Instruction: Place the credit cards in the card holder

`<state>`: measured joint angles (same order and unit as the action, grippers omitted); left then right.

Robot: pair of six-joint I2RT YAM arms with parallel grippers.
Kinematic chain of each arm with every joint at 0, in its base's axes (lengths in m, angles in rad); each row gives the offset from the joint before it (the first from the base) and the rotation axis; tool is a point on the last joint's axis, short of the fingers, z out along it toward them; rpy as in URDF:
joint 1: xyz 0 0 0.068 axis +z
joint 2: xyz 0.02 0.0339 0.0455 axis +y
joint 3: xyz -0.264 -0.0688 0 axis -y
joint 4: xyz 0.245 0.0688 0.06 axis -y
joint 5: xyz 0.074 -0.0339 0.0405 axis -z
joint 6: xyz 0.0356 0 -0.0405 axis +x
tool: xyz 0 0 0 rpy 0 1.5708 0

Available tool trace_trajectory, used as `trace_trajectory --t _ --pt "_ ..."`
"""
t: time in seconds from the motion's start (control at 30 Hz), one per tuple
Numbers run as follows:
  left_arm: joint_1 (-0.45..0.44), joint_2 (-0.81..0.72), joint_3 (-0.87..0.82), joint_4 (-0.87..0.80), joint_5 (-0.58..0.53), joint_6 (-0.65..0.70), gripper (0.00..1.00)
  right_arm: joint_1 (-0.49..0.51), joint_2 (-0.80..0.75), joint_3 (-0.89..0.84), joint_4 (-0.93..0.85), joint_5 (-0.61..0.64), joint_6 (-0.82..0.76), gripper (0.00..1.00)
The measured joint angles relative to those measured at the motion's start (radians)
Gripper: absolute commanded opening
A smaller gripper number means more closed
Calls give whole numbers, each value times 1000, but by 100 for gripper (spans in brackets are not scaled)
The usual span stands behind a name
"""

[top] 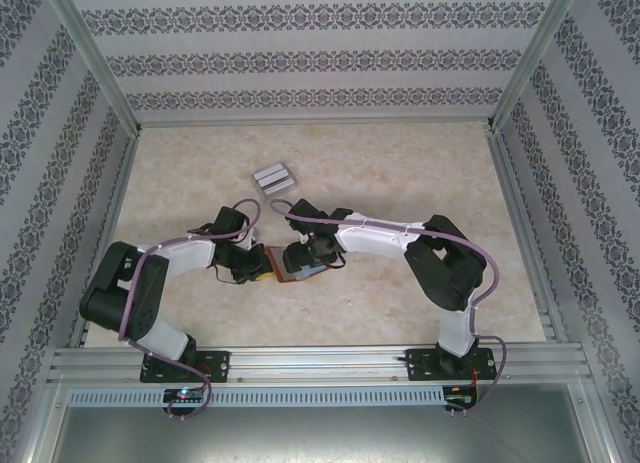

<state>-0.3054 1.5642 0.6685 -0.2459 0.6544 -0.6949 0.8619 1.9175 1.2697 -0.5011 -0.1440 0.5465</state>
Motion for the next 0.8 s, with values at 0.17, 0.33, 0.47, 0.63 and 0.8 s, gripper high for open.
trace_trajectory --t 0.17,0.33,0.47,0.63,0.8 --pt "-8 47 24 29 15 -18 8 21 26 43 -31 27 -3 79" --pt "-6 67 36 29 29 -25 8 44 50 75 -48 62 2 83" --pt "12 83 43 23 54 -29 8 44 65 93 -64 71 4 85" --pt "61 85 44 12 76 -16 10 44 92 129 -77 89 4 86" --pt "187 16 44 -9 -31 2 22 54 101 138 -74 111 4 86"
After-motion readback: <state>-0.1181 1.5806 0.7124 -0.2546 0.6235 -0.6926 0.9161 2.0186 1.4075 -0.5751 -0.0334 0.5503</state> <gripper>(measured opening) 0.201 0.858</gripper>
